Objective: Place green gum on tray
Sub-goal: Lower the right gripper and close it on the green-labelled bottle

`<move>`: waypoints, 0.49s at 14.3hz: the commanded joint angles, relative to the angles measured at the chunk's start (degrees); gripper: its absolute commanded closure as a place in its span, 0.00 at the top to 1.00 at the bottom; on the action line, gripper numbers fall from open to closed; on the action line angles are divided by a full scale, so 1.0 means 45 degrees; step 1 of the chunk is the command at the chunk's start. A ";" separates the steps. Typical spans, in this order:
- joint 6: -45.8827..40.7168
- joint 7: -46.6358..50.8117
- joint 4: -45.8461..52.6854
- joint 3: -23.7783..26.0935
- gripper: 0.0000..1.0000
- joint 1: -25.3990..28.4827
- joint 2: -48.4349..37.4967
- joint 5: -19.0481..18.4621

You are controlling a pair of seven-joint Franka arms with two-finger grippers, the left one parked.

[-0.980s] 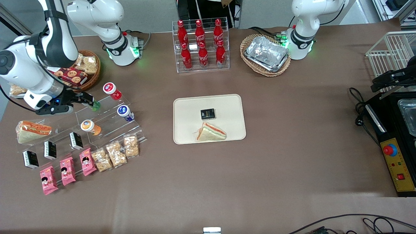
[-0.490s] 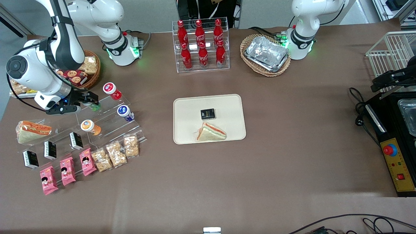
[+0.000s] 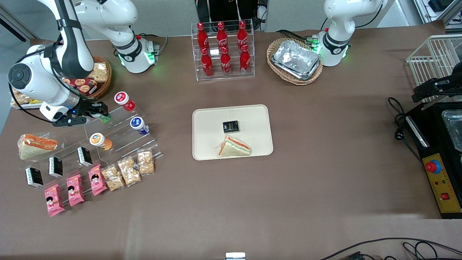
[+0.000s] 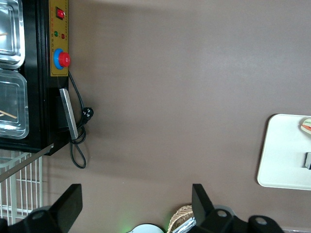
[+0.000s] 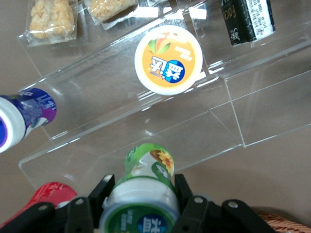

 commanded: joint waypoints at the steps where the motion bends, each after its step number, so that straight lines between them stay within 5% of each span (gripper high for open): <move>1: -0.0168 -0.0310 0.0191 -0.0014 0.37 -0.0062 0.0011 -0.0135; 7: -0.3460 -0.0369 0.4166 -0.0014 0.31 -0.0023 0.1082 -0.0076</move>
